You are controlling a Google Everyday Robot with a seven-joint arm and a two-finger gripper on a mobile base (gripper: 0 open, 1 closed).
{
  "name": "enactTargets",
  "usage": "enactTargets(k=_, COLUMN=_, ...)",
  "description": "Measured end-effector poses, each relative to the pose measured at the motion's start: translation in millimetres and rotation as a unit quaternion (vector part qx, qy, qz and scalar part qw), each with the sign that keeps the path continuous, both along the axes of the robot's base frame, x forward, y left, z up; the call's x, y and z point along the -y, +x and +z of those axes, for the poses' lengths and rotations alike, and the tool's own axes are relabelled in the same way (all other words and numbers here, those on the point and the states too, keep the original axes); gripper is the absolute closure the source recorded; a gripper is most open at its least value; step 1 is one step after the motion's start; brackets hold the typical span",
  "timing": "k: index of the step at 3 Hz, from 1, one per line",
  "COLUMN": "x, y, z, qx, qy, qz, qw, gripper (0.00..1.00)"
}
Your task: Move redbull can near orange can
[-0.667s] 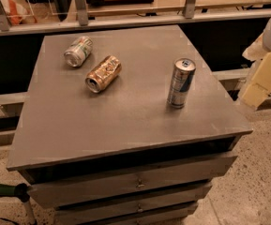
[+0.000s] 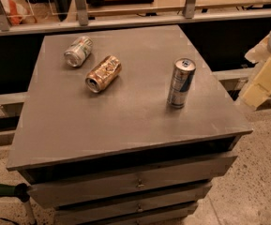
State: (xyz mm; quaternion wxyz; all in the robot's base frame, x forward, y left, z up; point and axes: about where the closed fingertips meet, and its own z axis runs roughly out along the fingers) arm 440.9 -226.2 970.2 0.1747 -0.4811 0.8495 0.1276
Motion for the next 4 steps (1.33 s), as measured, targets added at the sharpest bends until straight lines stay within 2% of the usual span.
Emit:
enactTargets(k=1, x=5, y=-6, z=-9, qx=0.022, qy=0.078, qz=-0.025, qw=0.9964, gripper=0.00)
enactTargets(k=2, x=-3, y=-7, z=-15, qx=0.072, qy=0.163, qz=-0.030, qw=0.9835, gripper=0.00)
enactTargets(k=3, x=-29, y=-3, z=-7, qx=0.131, qy=0.231, qz=-0.030, qw=0.9636, gripper=0.00)
enactTargets(k=4, x=-45, y=4, z=-4, qx=0.177, qy=0.247, qz=-0.062, qw=0.9508, gripper=0.00)
